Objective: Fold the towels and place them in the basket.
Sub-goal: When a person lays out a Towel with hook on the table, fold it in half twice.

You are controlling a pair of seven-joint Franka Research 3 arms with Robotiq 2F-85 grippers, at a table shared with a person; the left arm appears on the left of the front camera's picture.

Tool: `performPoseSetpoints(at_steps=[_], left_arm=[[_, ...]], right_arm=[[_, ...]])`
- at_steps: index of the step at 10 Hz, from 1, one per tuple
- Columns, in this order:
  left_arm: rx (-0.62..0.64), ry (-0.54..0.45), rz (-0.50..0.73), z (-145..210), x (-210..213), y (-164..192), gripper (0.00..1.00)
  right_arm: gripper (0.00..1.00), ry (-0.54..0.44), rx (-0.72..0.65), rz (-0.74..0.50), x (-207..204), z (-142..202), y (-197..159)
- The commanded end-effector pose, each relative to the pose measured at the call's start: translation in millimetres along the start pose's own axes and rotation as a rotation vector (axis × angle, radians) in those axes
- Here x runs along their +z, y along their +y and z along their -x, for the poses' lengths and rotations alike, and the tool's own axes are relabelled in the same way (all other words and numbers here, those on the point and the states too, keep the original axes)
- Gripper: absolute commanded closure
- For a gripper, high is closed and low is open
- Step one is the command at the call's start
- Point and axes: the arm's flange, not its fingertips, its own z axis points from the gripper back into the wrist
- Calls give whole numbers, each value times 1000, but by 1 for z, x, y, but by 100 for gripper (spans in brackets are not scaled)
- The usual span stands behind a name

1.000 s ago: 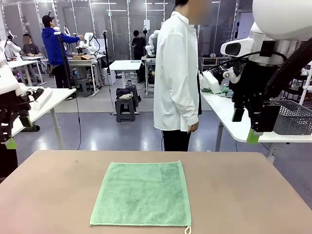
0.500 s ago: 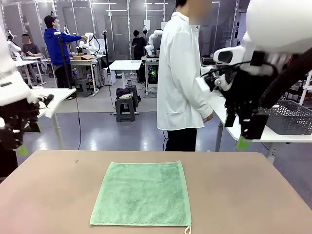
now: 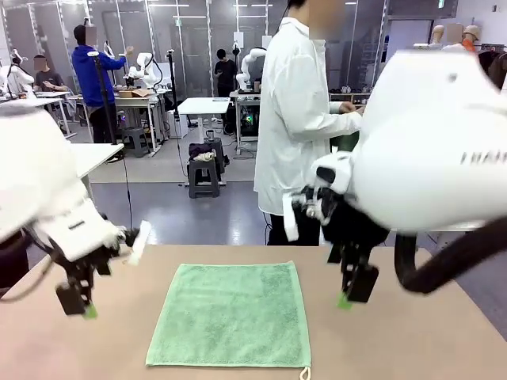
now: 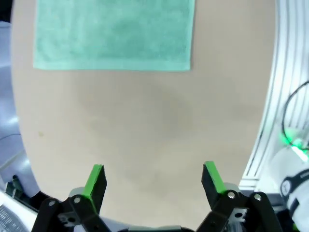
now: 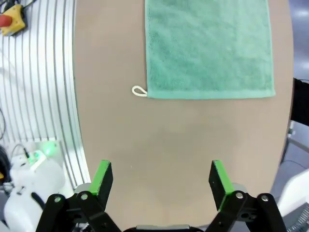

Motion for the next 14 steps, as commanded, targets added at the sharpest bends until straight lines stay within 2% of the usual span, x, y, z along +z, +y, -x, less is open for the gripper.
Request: performPoseSetpoints(at_steps=[1, 3, 6, 10, 14], left_arm=[[65, -6, -38, -20, -48, 1, 0], [99, -5, -12, -26, -84, -5, 0], [117, -38, 5, -32, -115, -24, 0], [48, -29, -42, -40, -134, -54, 0], [-22, 15, 2, -50, -140, -74, 0]], right_arm=[[0, 28, -50, 32, -43, -15, 3], [0, 37, -86, 23, -80, -24, 4], [0, 42, -105, 17, -126, -35, 19], [0, 126, -67, 38, -157, -34, 38], [0, 173, -64, 3, -176, -25, 52]])
